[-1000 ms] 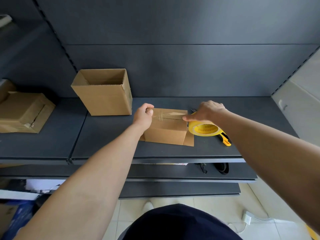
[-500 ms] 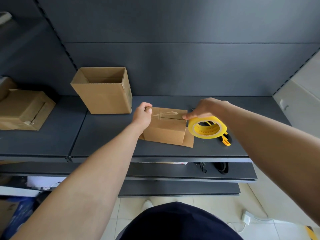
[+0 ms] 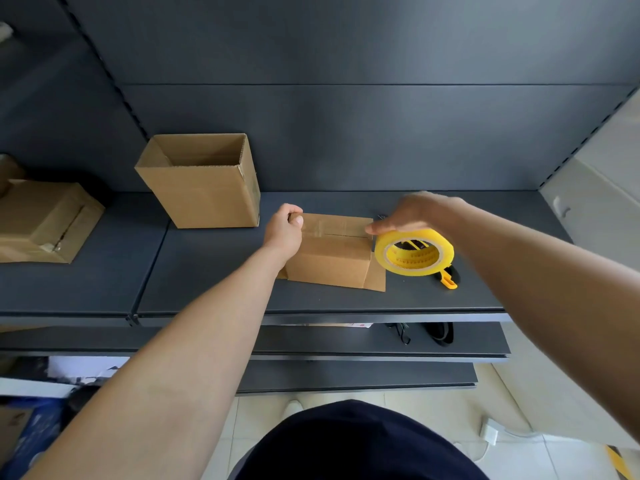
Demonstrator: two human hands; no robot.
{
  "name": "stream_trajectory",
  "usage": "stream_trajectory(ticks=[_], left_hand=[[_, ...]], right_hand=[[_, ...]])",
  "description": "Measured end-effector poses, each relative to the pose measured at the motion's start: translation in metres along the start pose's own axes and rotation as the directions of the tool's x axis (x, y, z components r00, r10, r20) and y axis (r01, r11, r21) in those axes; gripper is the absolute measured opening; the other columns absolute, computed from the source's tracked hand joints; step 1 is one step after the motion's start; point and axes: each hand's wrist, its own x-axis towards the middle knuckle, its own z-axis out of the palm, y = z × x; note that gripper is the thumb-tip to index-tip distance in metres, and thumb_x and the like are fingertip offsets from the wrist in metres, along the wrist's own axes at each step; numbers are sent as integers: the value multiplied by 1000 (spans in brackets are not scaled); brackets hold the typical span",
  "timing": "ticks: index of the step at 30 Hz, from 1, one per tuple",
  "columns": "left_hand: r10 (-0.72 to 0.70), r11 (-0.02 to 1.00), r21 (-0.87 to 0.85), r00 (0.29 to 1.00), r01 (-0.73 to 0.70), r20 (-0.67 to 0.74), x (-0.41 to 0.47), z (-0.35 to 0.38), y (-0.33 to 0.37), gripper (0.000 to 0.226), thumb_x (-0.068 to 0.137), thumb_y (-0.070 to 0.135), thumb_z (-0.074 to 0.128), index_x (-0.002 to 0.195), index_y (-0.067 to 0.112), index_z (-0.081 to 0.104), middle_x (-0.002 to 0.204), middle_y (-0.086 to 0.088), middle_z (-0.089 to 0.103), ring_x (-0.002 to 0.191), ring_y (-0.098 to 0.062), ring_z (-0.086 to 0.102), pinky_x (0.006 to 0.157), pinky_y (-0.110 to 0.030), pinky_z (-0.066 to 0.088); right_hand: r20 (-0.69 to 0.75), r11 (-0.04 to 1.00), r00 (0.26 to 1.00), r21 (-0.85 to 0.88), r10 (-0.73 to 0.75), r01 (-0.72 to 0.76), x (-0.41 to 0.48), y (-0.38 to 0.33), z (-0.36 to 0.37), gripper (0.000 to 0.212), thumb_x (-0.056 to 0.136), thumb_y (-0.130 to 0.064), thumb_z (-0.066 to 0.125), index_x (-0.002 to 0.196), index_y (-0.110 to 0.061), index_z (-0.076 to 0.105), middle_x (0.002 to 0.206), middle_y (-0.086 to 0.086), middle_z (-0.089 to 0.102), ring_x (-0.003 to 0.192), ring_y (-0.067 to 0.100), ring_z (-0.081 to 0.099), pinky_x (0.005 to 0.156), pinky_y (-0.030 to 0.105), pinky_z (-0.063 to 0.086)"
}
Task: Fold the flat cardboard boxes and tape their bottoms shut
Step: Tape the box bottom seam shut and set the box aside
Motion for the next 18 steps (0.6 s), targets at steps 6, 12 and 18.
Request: stream_trajectory(ticks=[6,12,18], left_hand=[[-2,1000,6,1000,2,7,-1,-1,0,28,102,14,35,127,17,50,120,0,50,98,-13,47,73,-21,38],[-18,1000,-12,1000,19,9,-3,-1,2,29,103,16,36,130,18,48,129,-2,50,99,-12,45,80,-25,37],[-226,974,-14,974,226,-30,-12,1,5,40,102,38,35,128,9,44,122,-8,52,94,-17,45,78,-30,36]], right_hand=[[7,994,1000,106,13,-14,10,7,26,93,59,-87,56,120,-17,58,102,4,54,100,30,57,81,36,48],[38,979,999,202,3,-11,19,14,40,112,52,-94,50,131,-14,52,128,7,57,113,31,54,95,43,47],[79,971,996,241,-31,11,19,14,41,115,57,-91,49,141,-12,43,140,9,50,124,34,49,99,43,43]])
